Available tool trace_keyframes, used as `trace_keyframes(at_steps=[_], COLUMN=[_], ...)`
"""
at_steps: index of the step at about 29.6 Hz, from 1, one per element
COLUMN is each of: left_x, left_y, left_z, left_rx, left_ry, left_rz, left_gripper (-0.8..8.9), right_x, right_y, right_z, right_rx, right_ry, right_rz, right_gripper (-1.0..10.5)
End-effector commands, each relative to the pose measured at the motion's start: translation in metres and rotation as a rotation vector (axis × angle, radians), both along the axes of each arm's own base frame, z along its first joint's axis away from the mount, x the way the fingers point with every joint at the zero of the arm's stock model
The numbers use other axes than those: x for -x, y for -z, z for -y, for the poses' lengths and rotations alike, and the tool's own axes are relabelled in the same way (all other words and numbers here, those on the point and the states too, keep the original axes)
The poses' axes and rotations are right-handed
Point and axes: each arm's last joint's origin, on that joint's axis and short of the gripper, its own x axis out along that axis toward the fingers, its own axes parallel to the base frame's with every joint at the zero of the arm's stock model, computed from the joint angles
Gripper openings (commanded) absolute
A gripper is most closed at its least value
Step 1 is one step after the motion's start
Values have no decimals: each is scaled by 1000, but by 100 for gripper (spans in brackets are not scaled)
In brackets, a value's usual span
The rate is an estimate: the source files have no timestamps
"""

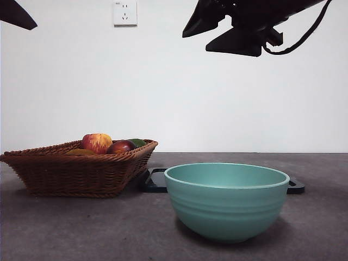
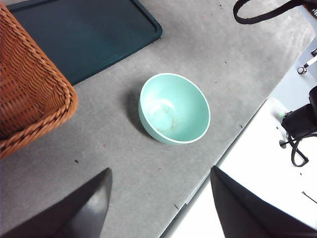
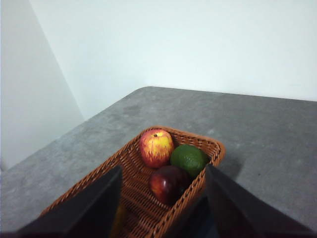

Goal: Pick up the wifruite, put it on the bowl, pick up the plate, put it on desk

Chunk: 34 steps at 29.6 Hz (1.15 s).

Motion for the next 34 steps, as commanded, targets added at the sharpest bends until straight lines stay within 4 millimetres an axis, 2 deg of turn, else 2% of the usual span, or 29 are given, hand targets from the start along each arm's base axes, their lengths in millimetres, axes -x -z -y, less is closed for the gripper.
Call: trace_keyframes(at_steps=[1, 20, 24, 28, 34], left_x=[-1, -1, -2, 3, 10], left_y=[-3, -3, -7, -16, -49], left_z=[1, 1, 0, -9, -40], left_rx=[6, 7, 18, -32, 12], left_ry=[13, 13, 9, 37, -171], left_rz=[18, 18, 64, 277, 705], left_gripper=[312, 312, 309, 309, 309], right_x=[0, 0, 0, 0, 0], right_y=[-1, -1, -1, -1, -1], right_z=[-3, -3, -3, -3, -3], right_rx=[-2, -2, -2, -2, -2], right_ry=[-6, -6, -6, -7, -7], right_rz=[18, 18, 18, 18, 18], right_gripper=[268, 268, 268, 268, 268])
